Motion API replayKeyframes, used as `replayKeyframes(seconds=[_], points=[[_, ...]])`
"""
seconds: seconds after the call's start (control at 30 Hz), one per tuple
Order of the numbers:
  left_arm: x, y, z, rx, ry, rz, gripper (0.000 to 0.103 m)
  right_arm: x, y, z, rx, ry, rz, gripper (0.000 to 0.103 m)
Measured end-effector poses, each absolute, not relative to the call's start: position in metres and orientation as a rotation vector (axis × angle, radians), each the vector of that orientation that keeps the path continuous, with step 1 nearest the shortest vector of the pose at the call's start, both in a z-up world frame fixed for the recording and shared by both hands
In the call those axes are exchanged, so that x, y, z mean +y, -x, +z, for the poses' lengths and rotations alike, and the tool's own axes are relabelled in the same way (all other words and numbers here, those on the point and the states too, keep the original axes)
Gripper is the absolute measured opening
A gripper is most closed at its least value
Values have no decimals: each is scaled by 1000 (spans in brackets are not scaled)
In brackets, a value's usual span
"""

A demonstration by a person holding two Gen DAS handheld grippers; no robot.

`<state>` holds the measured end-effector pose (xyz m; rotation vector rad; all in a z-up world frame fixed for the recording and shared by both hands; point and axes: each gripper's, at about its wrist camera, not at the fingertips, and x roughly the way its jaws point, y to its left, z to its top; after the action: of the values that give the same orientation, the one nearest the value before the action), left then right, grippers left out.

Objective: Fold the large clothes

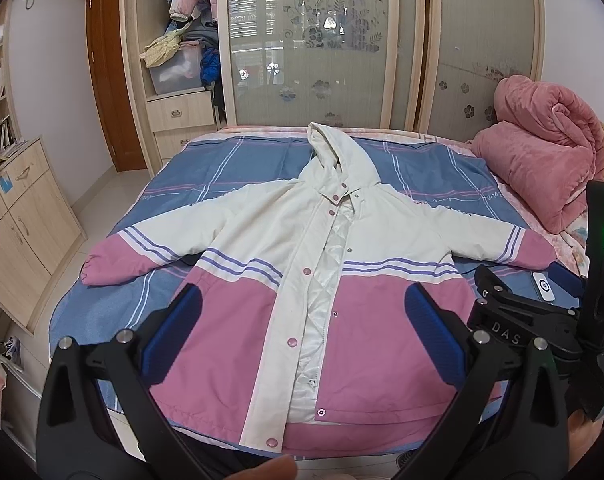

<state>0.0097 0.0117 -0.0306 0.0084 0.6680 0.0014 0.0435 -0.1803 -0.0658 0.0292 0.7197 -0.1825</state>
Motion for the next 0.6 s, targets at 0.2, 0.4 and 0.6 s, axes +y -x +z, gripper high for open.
replayKeyframes(seconds=[0.2, 0.4, 0.6], points=[[12, -10, -32, 668, -9, 1, 101, -180, -44, -65, 720, -29, -182, 102], [11, -10, -31, 669, -9, 2, 101, -180, -45, -67, 722, -28, -179, 102], [11, -12, -34, 673, -12, 1, 101, -180, -46, -68, 724, -27, -180, 102]])
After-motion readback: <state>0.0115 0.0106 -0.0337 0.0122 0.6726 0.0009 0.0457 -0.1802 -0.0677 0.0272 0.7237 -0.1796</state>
